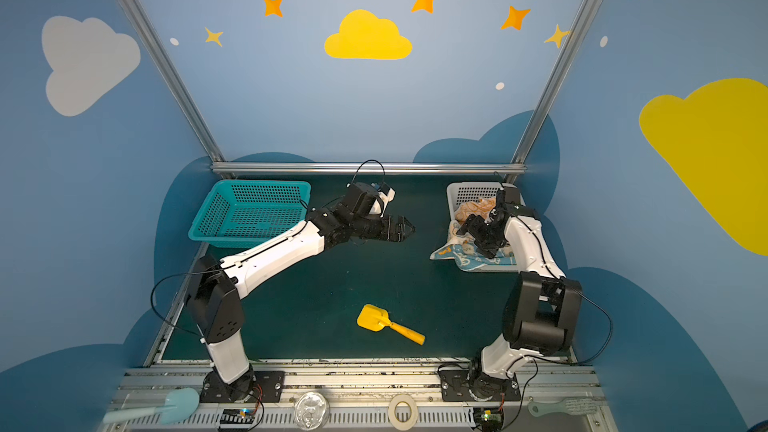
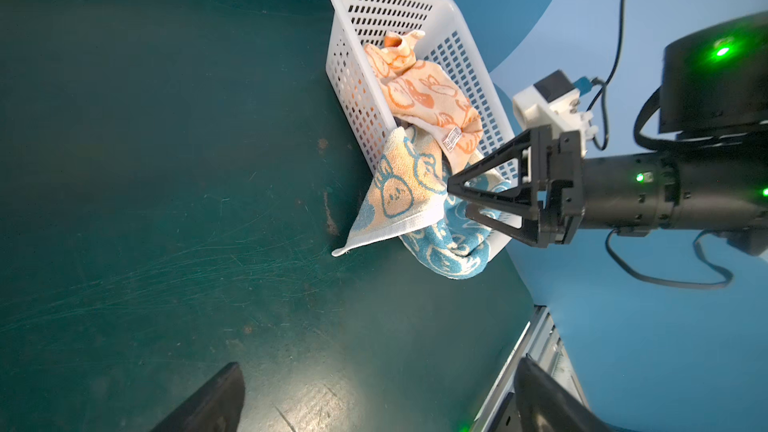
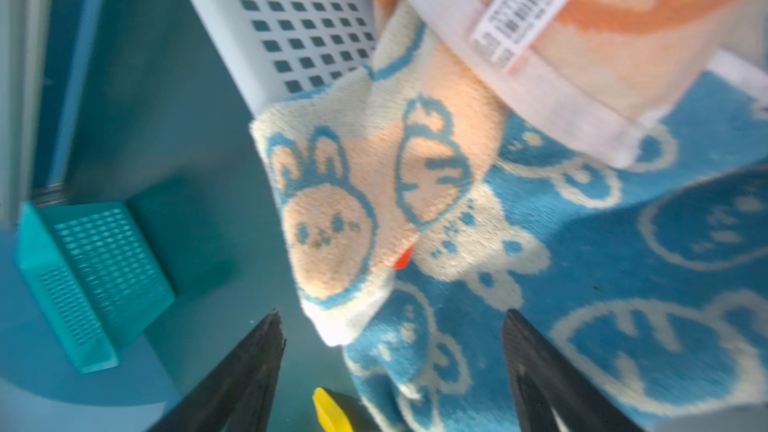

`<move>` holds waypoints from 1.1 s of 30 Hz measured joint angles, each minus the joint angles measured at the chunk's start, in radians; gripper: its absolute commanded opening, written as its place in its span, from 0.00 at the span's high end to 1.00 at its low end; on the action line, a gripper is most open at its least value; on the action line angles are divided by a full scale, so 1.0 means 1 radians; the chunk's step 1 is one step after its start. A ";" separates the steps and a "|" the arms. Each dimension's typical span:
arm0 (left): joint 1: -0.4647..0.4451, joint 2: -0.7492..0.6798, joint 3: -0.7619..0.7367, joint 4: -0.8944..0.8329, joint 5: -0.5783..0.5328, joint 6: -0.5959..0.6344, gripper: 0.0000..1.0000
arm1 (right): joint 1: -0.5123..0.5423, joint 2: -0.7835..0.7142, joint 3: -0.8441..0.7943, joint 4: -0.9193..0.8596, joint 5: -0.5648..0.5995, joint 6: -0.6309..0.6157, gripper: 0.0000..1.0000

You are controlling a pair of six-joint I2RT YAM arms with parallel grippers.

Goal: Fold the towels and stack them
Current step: 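Lift the blue-and-cream towel out of the white basket with the right gripper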

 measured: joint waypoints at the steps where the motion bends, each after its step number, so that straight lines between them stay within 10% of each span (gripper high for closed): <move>1: -0.002 0.009 0.010 -0.005 -0.005 0.008 0.00 | -0.002 0.001 0.000 0.011 -0.015 0.004 0.22; 11: -0.013 0.064 0.079 -0.055 -0.049 0.056 0.00 | -0.019 0.043 -0.037 0.100 -0.101 0.054 0.41; 24: -0.017 0.064 0.079 -0.064 -0.074 0.073 0.00 | -0.065 0.075 -0.074 0.166 -0.154 0.087 0.94; 33: -0.018 0.064 0.079 -0.076 -0.134 0.113 0.00 | -0.067 0.058 -0.042 0.138 -0.155 0.089 1.00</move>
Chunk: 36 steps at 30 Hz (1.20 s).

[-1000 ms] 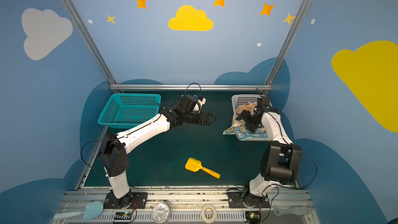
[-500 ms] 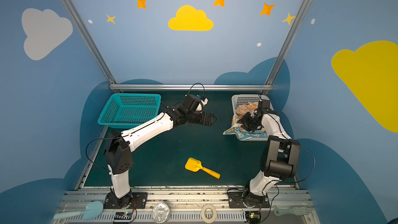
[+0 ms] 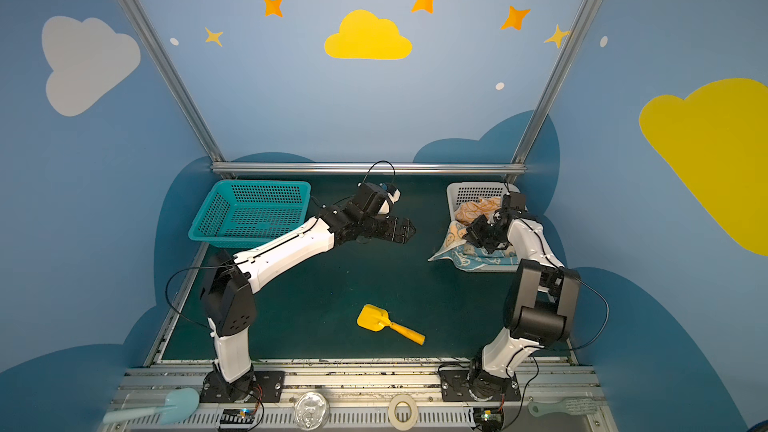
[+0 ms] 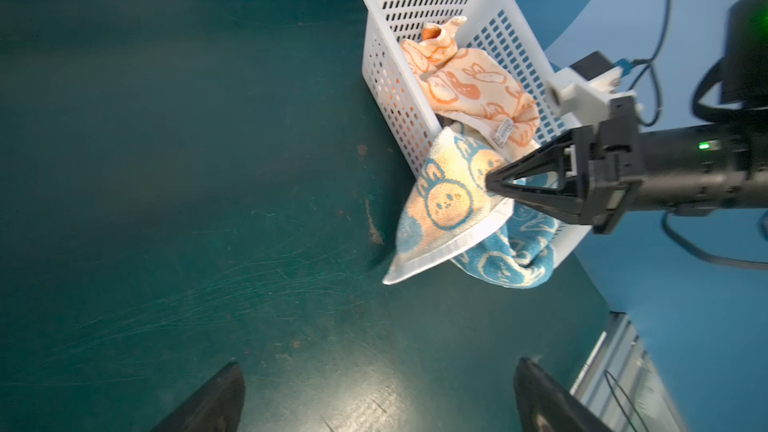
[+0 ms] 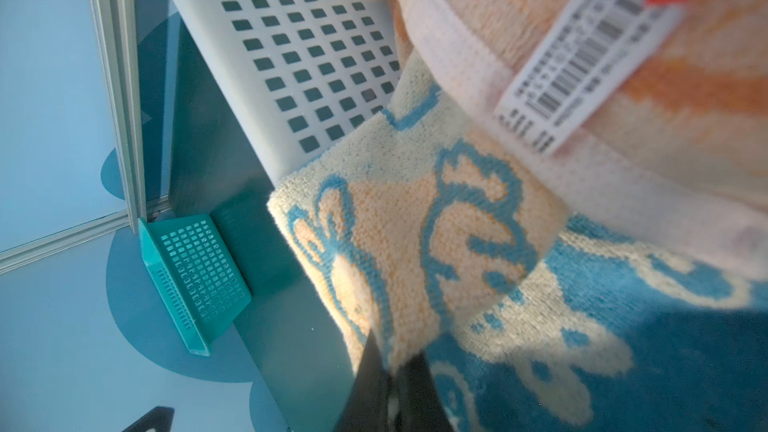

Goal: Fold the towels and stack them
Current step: 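Lift the blue-and-cream towel out of the white basket with the right gripper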

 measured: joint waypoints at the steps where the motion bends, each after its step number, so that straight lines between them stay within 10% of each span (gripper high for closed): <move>1: 0.000 -0.001 0.000 0.000 -0.011 0.006 0.00 | 0.000 -0.007 0.009 -0.006 0.000 0.000 1.00; 10: 0.000 -0.136 -0.106 0.047 -0.155 0.082 0.00 | 0.033 -0.121 0.173 -0.089 0.011 0.002 1.00; 19: 0.013 -0.324 -0.319 0.240 -0.103 0.062 0.00 | 0.300 -0.180 0.328 -0.072 0.117 0.000 1.00; 36: 0.021 -0.209 -0.354 0.385 -0.013 0.074 0.04 | 0.464 -0.140 0.491 -0.085 0.232 -0.001 1.00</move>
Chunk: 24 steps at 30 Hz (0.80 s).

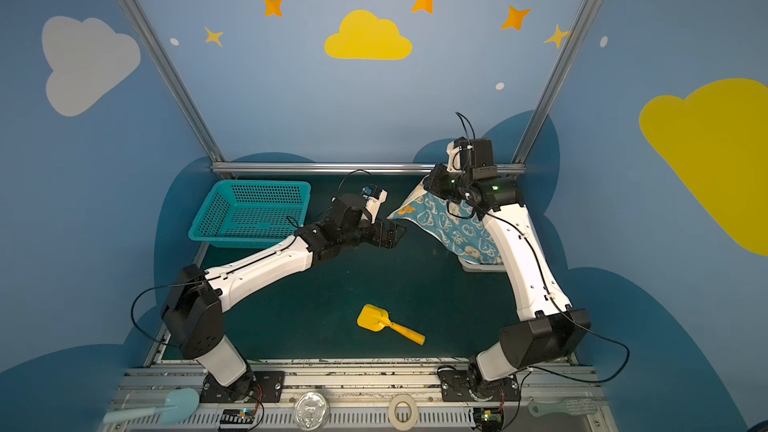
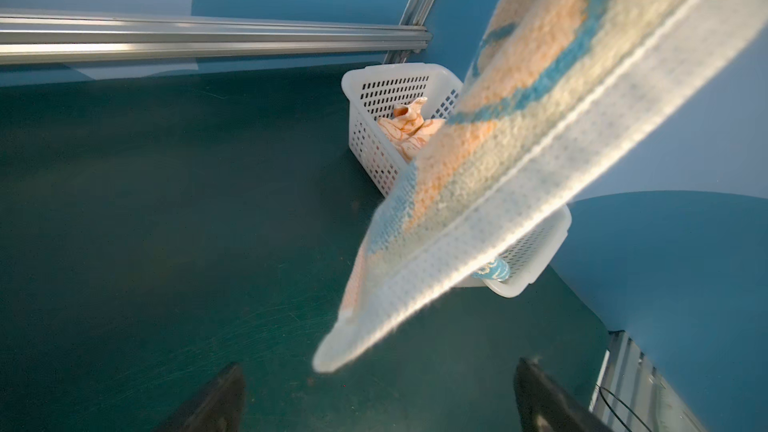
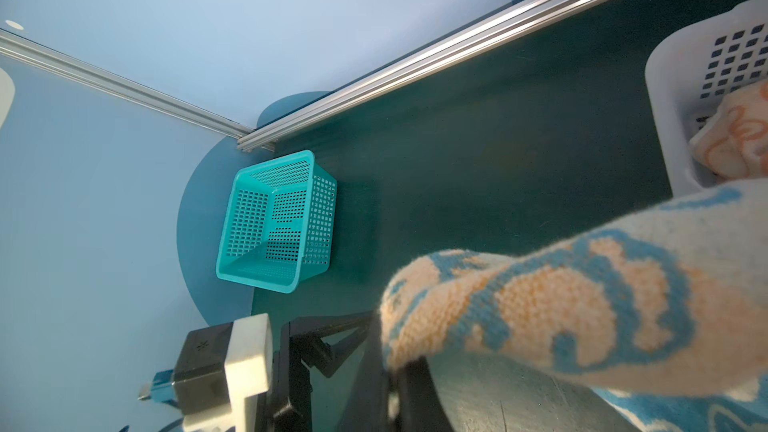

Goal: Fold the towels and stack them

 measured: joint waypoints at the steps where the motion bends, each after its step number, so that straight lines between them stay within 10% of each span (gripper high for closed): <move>1: 0.003 0.005 0.000 0.007 -0.008 0.007 0.09 | 0.002 0.001 0.000 -0.001 0.001 0.000 1.00; 11: 0.047 0.109 0.056 0.059 -0.003 0.047 0.37 | 0.004 0.001 -0.051 0.028 -0.009 0.000 1.00; 19: 0.045 0.169 0.114 0.073 0.058 0.048 0.97 | 0.010 0.008 -0.095 0.048 -0.014 0.002 1.00; 24: 0.051 0.156 0.123 0.023 0.040 0.061 0.97 | 0.011 0.009 -0.095 0.049 -0.013 -0.003 0.99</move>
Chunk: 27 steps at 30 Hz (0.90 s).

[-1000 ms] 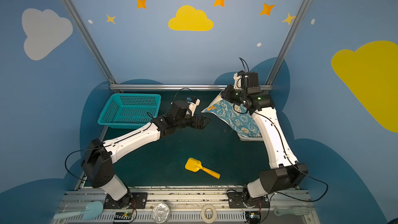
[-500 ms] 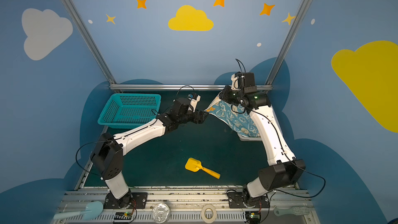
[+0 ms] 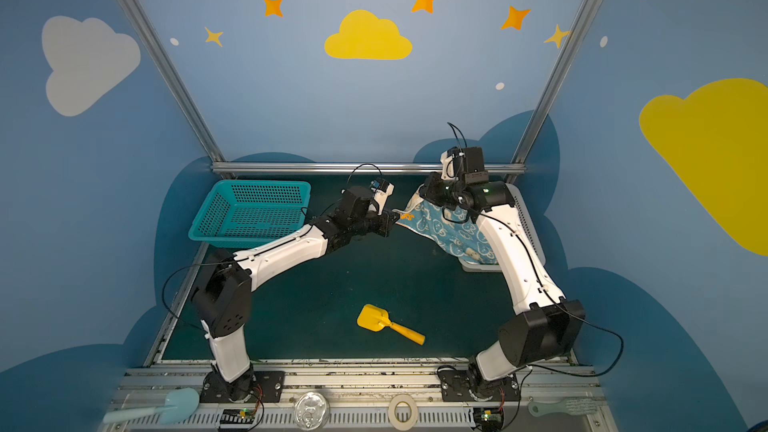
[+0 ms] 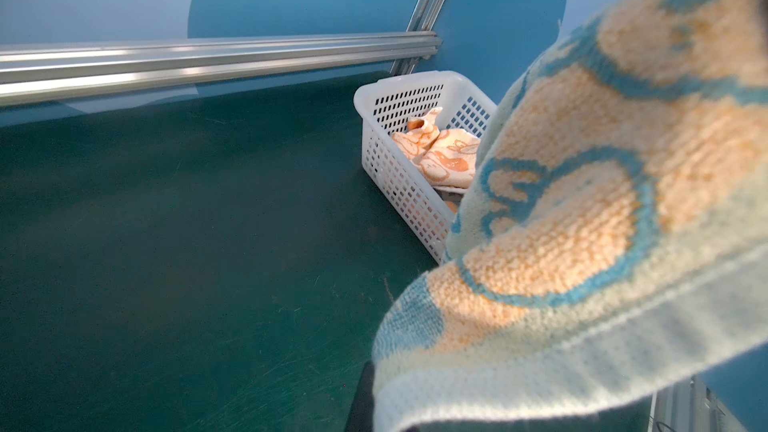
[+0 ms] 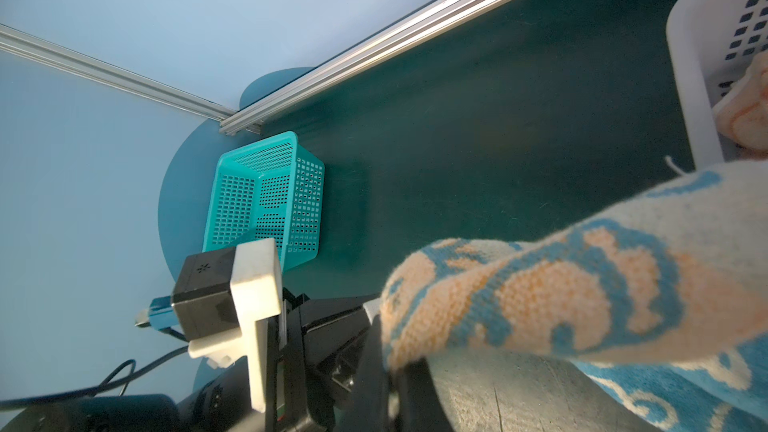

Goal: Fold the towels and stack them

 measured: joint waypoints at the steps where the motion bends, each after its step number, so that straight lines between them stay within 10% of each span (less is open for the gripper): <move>1: 0.006 -0.012 -0.003 -0.020 -0.010 0.005 0.97 | 0.000 0.000 0.000 0.000 0.000 -0.001 0.99; 27: 0.142 -0.509 0.051 -0.392 -0.230 0.182 0.97 | 0.267 0.010 0.153 0.074 0.002 0.009 1.00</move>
